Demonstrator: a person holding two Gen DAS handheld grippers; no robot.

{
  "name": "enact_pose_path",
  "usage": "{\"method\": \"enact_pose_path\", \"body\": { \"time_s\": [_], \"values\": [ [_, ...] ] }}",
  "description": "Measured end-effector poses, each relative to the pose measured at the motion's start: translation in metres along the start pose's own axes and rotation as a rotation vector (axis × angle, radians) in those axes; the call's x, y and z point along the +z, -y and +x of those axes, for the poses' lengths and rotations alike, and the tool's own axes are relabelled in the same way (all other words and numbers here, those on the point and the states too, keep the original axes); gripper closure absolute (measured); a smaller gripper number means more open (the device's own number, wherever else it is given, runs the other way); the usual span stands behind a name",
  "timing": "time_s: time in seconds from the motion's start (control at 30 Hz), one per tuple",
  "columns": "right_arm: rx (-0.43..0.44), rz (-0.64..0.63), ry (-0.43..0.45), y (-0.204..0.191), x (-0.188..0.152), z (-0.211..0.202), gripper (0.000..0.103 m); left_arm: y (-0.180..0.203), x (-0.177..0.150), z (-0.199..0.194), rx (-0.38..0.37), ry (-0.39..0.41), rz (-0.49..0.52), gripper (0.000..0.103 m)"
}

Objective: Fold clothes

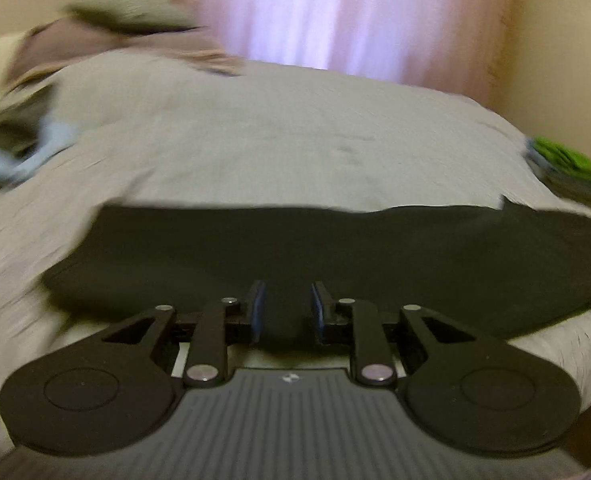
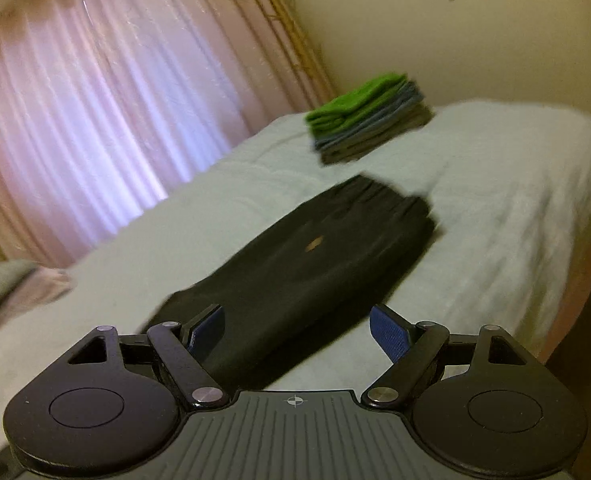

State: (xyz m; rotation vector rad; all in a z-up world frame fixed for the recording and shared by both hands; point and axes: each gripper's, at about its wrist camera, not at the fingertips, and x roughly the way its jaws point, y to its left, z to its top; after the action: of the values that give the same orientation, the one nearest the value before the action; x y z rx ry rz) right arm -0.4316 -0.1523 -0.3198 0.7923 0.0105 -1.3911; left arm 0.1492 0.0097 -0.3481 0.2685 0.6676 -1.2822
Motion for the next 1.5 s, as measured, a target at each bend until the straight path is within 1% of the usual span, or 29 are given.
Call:
{"method": "enact_pose_path", "body": {
  "time_s": [0.13,0.2,0.23,0.27,0.3,0.33,0.47,0.57,0.63,0.7,0.73,0.77,0.8,0.87,0.9,0.93,0.97,1.0,1.03,1.07,1.1,1.13,1.17,1.23,1.3,1.33,1.4,1.47,1.5],
  "values": [
    [0.120,0.086,-0.065,-0.016,-0.028,-0.007,0.021,-0.040,-0.017,-0.042,0.000,0.030,-0.114,0.084],
    [0.139,0.101,-0.104,-0.019,-0.038,-0.003,0.021,-0.048,-0.018,-0.044,-0.008,0.035,-0.203,0.084],
    [0.146,0.115,-0.124,-0.018,-0.040,0.000,0.024,-0.056,-0.019,-0.046,-0.016,0.038,-0.259,0.084],
    [0.155,0.129,-0.142,-0.017,-0.041,0.003,0.028,-0.063,-0.021,-0.045,-0.019,0.042,-0.313,0.084],
    [0.160,0.145,-0.155,-0.015,-0.040,0.009,0.035,-0.072,-0.022,-0.043,-0.020,0.045,-0.366,0.084],
    [0.162,0.167,-0.163,-0.012,-0.038,0.015,0.037,-0.081,-0.023,-0.041,-0.021,0.048,-0.418,0.084],
    [0.191,0.285,-0.176,0.003,-0.024,0.040,0.037,-0.103,-0.020,-0.025,-0.047,0.068,-0.587,0.084],
    [0.201,0.366,-0.177,0.014,-0.030,0.042,0.038,-0.109,-0.014,-0.009,-0.046,0.068,-0.641,0.083],
    [0.198,0.403,-0.180,0.021,-0.028,0.056,0.052,-0.112,-0.011,0.002,-0.022,0.064,-0.660,0.084],
    [0.184,0.437,-0.197,0.027,-0.026,0.069,0.055,-0.115,-0.011,0.009,-0.007,0.064,-0.655,0.096],
    [0.183,0.450,-0.204,0.030,-0.025,0.075,0.060,-0.114,-0.010,0.010,0.000,0.069,-0.641,0.102],
    [0.184,0.461,-0.211,0.033,-0.025,0.081,0.084,-0.112,-0.010,0.007,0.005,0.081,-0.613,0.102],
    [0.187,0.467,-0.217,0.035,-0.025,0.085,0.099,-0.109,-0.010,0.004,0.008,0.104,-0.573,0.102],
    [0.183,0.456,-0.224,0.037,-0.025,0.090,0.101,-0.099,-0.011,-0.008,0.010,0.179,-0.462,0.102],
    [0.169,0.435,-0.224,0.036,-0.024,0.090,0.101,-0.094,-0.012,-0.009,0.031,0.195,-0.381,0.100],
    [0.143,0.420,-0.238,0.036,-0.024,0.089,0.101,-0.089,-0.015,0.000,0.073,0.152,-0.303,0.099],
    [0.113,0.409,-0.256,0.035,-0.025,0.088,0.101,-0.088,-0.020,0.014,0.113,0.068,-0.252,0.098],
    [0.088,0.382,-0.267,0.032,-0.023,0.086,0.100,-0.087,-0.023,0.021,0.136,0.022,-0.231,0.098],
    [0.066,0.350,-0.274,0.029,-0.021,0.084,0.100,-0.088,-0.025,0.022,0.137,0.020,-0.249,0.098],
    [0.043,0.318,-0.282,0.026,-0.019,0.082,0.095,-0.087,-0.025,0.020,0.144,0.025,-0.256,0.096],
    [0.012,0.260,-0.266,0.017,-0.016,0.075,0.068,-0.085,-0.021,0.014,0.163,0.034,-0.255,0.093],
    [-0.021,0.193,-0.242,0.008,-0.012,0.067,0.046,-0.084,-0.015,0.008,0.189,0.039,-0.261,0.091],
    [-0.031,0.130,-0.202,-0.002,-0.008,0.058,0.042,-0.083,-0.009,0.002,0.213,0.048,-0.270,0.091],
    [-0.025,0.011,-0.120,-0.022,-0.002,0.043,0.041,-0.083,0.001,-0.011,0.287,0.096,-0.291,0.093],
    [0.006,-0.079,-0.084,-0.040,0.000,0.036,0.041,-0.082,0.010,-0.021,0.379,0.159,-0.301,0.095],
    [0.017,-0.124,-0.090,-0.048,-0.004,0.039,0.041,-0.079,0.014,-0.022,0.384,0.174,-0.292,0.095],
    [0.036,-0.215,-0.117,-0.064,-0.013,0.047,0.041,-0.067,0.019,-0.017,0.353,0.166,-0.247,0.095],
    [0.010,-0.320,-0.145,-0.070,-0.031,0.058,0.041,-0.051,0.016,0.000,0.294,0.106,-0.167,0.093],
    [-0.007,-0.374,-0.159,-0.073,-0.040,0.064,0.041,-0.044,0.010,0.010,0.280,0.066,-0.129,0.091]
  ]
}}
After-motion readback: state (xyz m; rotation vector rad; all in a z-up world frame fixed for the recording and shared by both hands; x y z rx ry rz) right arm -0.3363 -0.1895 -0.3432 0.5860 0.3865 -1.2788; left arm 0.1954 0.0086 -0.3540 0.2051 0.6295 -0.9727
